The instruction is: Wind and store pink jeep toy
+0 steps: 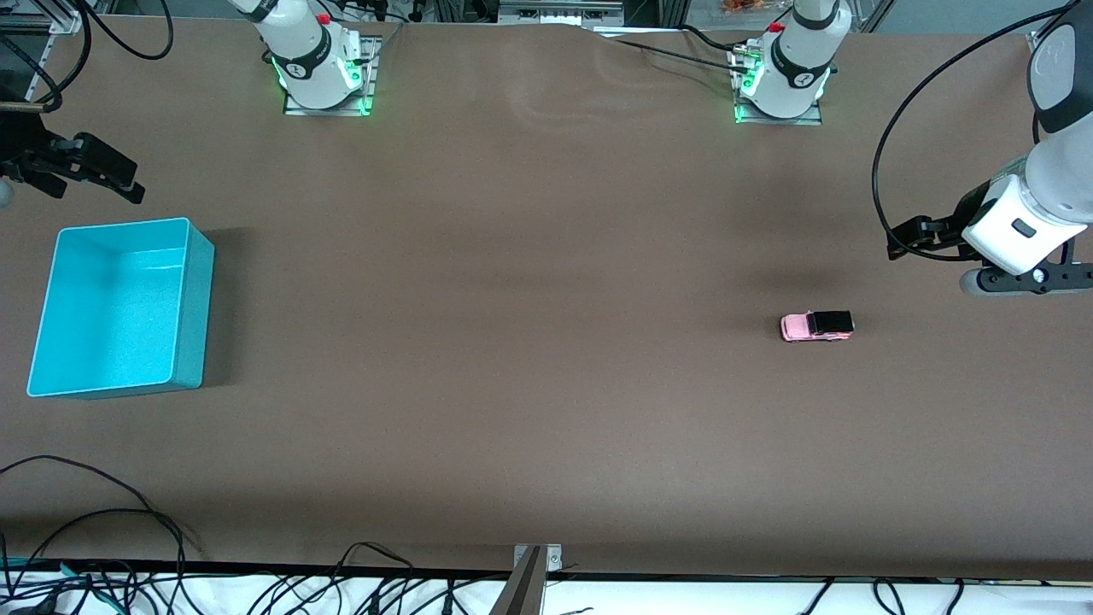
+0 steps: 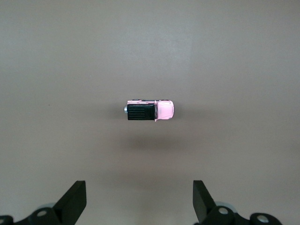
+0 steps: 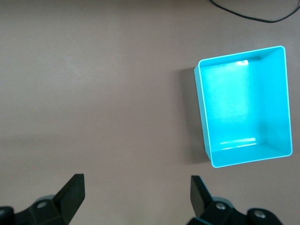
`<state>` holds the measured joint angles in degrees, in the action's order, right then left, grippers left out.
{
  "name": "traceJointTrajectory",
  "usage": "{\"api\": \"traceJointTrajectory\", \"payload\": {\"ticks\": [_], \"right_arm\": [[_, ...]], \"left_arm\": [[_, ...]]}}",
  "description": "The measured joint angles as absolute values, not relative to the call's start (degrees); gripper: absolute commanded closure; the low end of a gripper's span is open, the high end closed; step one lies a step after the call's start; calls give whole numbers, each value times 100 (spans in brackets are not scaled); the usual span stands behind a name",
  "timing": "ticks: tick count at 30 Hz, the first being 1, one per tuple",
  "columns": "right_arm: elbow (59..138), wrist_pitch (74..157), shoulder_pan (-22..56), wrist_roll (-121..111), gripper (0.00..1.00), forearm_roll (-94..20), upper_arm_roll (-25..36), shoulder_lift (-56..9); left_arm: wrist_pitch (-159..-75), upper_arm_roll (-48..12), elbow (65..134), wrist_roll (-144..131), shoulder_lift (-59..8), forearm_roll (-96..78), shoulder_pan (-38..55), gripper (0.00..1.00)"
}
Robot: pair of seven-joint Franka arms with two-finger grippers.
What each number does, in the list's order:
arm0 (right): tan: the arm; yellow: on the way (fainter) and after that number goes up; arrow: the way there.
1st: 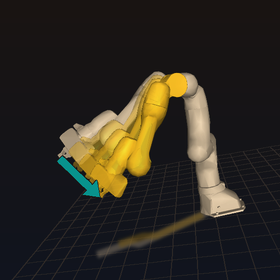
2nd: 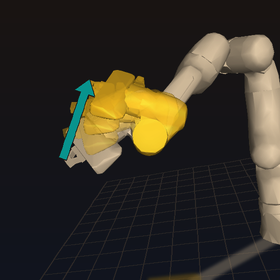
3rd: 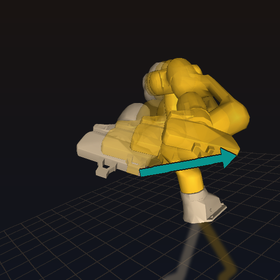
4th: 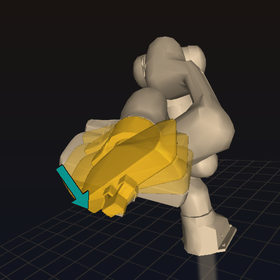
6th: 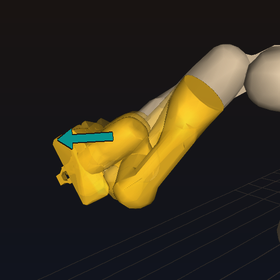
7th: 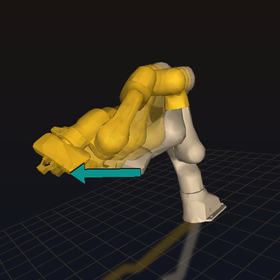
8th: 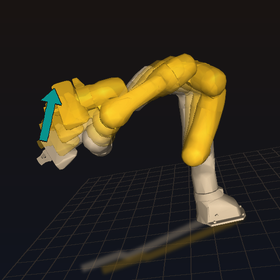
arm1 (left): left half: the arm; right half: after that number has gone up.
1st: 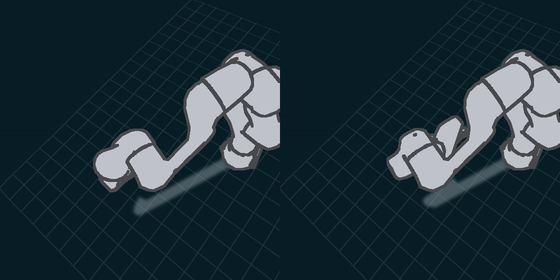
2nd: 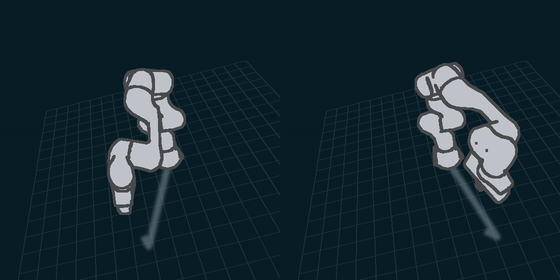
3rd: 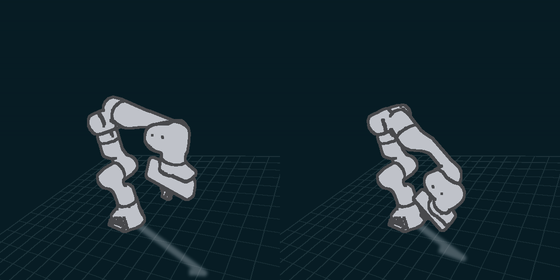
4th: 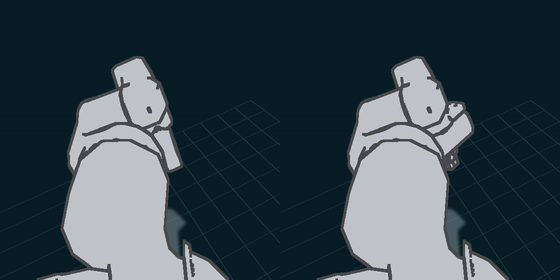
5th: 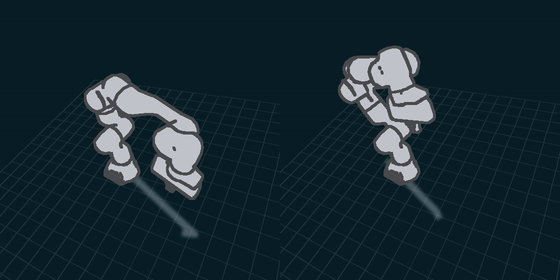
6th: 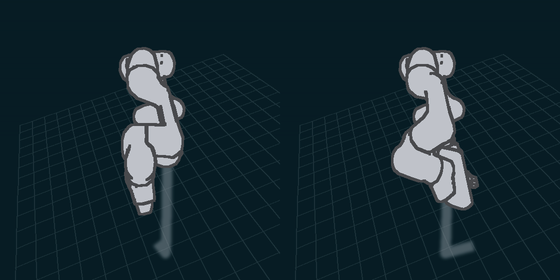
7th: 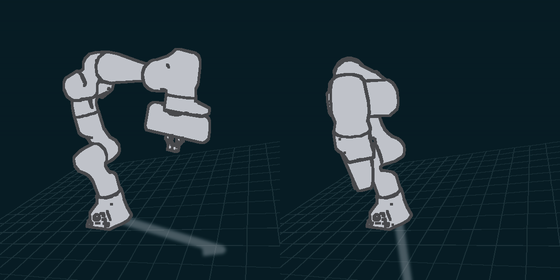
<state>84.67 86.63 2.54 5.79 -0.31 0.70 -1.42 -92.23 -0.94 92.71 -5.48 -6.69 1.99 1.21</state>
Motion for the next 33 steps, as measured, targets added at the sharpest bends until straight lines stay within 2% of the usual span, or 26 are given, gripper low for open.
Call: {"api": "traceJointTrajectory", "payload": {"ticks": [33], "right_arm": [[8343,8667,267,575,0,-33,71,-134]], "left_arm": [[-9209,-93,9206,-548,-422,199,-25,0]]}}
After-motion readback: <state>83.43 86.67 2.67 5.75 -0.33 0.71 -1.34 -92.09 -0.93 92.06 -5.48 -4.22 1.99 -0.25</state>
